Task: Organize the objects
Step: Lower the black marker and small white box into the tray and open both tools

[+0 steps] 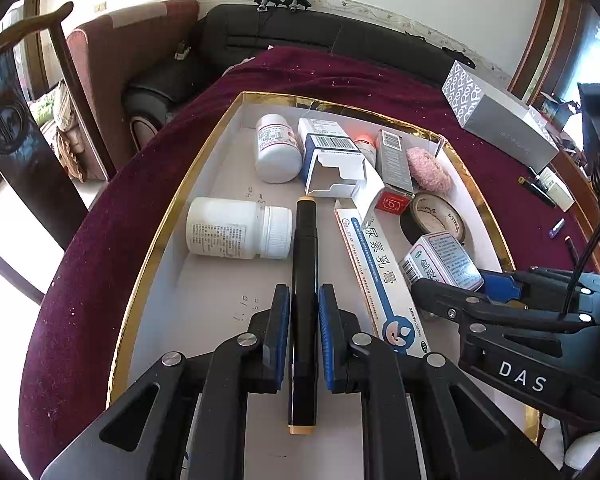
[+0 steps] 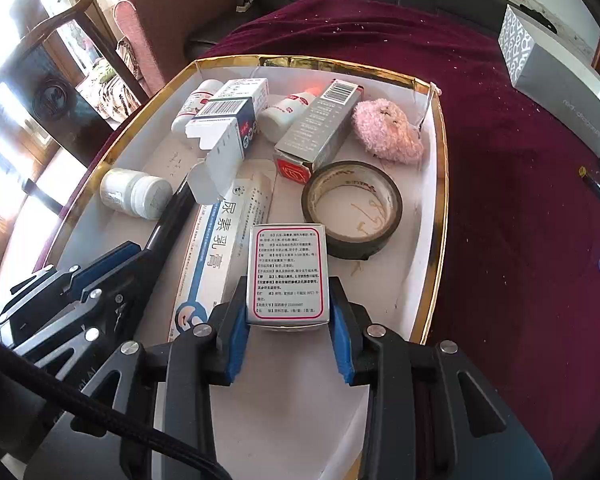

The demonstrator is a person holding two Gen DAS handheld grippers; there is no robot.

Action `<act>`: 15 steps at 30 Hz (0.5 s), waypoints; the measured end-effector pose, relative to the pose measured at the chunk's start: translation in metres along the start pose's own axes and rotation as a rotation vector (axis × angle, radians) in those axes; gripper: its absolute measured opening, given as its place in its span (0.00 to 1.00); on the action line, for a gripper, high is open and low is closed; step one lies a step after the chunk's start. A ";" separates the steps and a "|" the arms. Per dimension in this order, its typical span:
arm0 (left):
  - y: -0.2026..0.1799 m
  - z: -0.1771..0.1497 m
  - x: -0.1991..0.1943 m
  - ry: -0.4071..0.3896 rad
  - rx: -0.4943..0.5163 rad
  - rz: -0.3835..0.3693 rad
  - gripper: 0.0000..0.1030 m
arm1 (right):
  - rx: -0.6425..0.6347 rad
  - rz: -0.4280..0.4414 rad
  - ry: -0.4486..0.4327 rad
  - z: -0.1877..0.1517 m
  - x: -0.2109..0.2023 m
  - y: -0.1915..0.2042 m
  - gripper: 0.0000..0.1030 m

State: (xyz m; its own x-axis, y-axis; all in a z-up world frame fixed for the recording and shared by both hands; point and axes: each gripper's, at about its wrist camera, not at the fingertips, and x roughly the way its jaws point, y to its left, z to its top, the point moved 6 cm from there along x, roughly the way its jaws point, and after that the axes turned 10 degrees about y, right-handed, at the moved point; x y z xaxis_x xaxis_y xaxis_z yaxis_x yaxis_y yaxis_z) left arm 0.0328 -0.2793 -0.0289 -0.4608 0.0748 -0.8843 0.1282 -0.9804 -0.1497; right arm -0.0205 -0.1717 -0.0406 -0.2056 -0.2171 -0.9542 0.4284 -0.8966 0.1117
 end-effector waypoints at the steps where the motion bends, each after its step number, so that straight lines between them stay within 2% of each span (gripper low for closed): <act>1: 0.000 0.000 0.000 -0.002 0.001 0.005 0.11 | 0.000 -0.001 0.000 0.001 0.000 0.000 0.33; 5: -0.001 0.001 -0.004 -0.021 0.010 0.032 0.11 | -0.011 -0.018 -0.004 0.003 0.002 0.003 0.33; 15: -0.001 0.001 -0.020 -0.063 0.009 0.047 0.12 | -0.015 -0.026 -0.002 0.004 0.004 0.002 0.33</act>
State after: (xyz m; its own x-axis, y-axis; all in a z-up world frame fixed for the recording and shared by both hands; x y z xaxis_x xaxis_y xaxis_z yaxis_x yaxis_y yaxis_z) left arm 0.0412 -0.2798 -0.0103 -0.5092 0.0170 -0.8605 0.1434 -0.9842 -0.1043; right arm -0.0238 -0.1762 -0.0430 -0.2184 -0.1942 -0.9563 0.4362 -0.8961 0.0823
